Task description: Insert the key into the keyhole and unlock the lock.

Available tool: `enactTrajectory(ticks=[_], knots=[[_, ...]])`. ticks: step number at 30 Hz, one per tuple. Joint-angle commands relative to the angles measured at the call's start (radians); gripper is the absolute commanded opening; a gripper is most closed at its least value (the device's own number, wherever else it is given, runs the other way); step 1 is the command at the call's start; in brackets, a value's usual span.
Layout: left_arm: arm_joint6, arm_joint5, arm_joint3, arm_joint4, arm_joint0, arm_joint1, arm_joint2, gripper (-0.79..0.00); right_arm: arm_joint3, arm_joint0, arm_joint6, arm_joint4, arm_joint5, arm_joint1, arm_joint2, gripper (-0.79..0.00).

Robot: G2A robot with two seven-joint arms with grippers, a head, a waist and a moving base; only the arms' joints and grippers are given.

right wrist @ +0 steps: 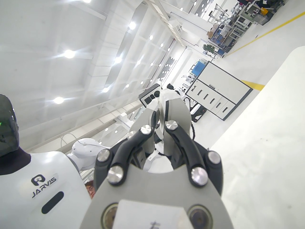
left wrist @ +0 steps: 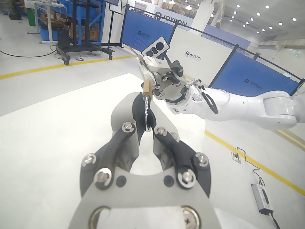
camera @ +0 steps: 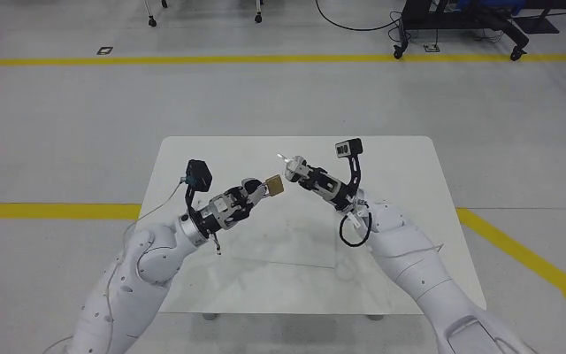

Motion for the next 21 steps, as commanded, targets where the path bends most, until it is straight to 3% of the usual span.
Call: enactTrajectory(ticks=[1, 9, 21], knots=[[-0.021, 0.013, 0.022, -0.1, -0.01, -0.002, -0.007, -0.785, -0.007, -0.004, 0.017, -0.006, -0.018, -0.001, 0.004, -0.785], [-0.254, 0.077, 0.109, -0.478, -0.078, -0.009, -0.001, -0.785, -0.044, -0.021, 0.098, -0.059, -0.061, 0.0, 0.01, -0.785], [-0.811, 0.142, 0.309, -1.063, -0.226, -0.023, 0.044, -0.785, -0.08, -0.024, 0.083, -0.231, -0.076, -0.004, -0.022, -0.785]])
